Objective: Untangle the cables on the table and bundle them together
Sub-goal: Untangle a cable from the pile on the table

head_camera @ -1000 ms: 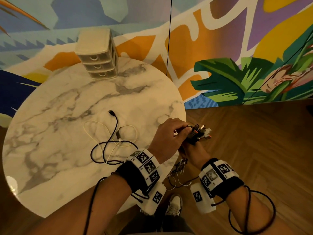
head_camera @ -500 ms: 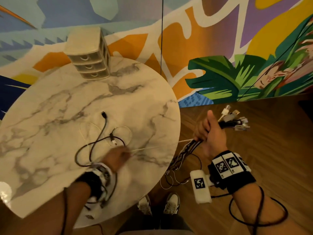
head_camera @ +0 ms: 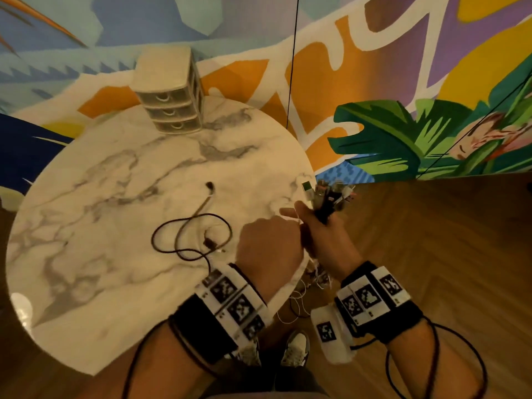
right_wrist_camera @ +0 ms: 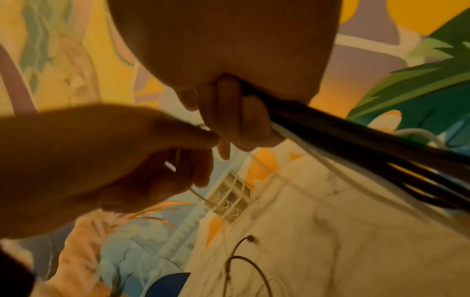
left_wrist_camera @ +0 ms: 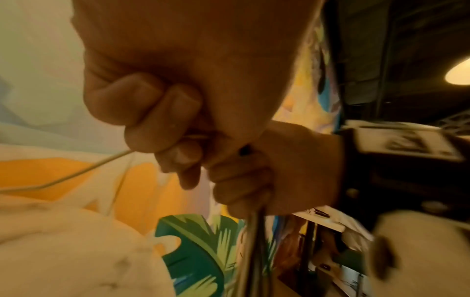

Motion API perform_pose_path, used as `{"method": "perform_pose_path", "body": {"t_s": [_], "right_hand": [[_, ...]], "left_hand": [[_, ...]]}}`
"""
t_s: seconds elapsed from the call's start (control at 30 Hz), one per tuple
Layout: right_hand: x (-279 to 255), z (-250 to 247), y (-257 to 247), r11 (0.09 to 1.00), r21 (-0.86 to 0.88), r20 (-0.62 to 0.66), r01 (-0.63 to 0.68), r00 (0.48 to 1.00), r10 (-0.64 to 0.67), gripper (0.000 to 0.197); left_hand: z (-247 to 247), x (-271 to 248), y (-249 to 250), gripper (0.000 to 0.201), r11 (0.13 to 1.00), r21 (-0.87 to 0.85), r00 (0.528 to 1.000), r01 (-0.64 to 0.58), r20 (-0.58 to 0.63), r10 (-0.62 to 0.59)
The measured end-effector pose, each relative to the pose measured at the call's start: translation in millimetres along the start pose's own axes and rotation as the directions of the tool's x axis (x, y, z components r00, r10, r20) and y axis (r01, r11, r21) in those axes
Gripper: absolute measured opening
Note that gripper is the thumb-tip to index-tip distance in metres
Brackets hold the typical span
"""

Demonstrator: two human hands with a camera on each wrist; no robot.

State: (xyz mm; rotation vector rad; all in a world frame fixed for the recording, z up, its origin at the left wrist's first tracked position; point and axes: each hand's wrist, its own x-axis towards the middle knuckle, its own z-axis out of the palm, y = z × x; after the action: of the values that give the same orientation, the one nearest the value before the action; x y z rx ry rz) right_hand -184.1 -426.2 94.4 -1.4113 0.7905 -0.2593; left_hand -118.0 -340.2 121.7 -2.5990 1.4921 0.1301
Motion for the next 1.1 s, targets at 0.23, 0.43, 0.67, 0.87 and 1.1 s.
{"method": "perform_pose_path", "body": {"t_s": [0.23,0.43,0.67,0.87,1.1], "right_hand": [[2,-13,10,0.986,0.147,-0.160,0.082,0.985,-0.059,0.037],[9,-47,-5,0.809,0.459,-0.502,0.368,0.858,-0.106,0.036],[0,-18,8,0.915,0.369,-0.358,0.166,0.933,-0.025,0.056],[-8,11,6,0.916,0.399,-0.065,0.046,0.998,-0.022,0.041],[-6,7,3,0.966,0.225,-0.164,0.130,0.982,-0.094,0.035]], "left_hand": [[48,-4,-15,0.030,0.948,-0.319,0.999,0.003,0.049,0.014],[104,4,-121,0.057,0.795,-0.564,0.963,0.224,0.003,-0.269],[-28,26,-95,0.045,0.873,-0.480,0.904,0.082,-0.333,-0.268],[-14,6,-32,0.029,0.962,-0.221,0.957,-0.158,-0.274,0.094],[6,12,-35,0.035,0.983,-0.039,0.973,-0.181,-0.154,0.173]]}}
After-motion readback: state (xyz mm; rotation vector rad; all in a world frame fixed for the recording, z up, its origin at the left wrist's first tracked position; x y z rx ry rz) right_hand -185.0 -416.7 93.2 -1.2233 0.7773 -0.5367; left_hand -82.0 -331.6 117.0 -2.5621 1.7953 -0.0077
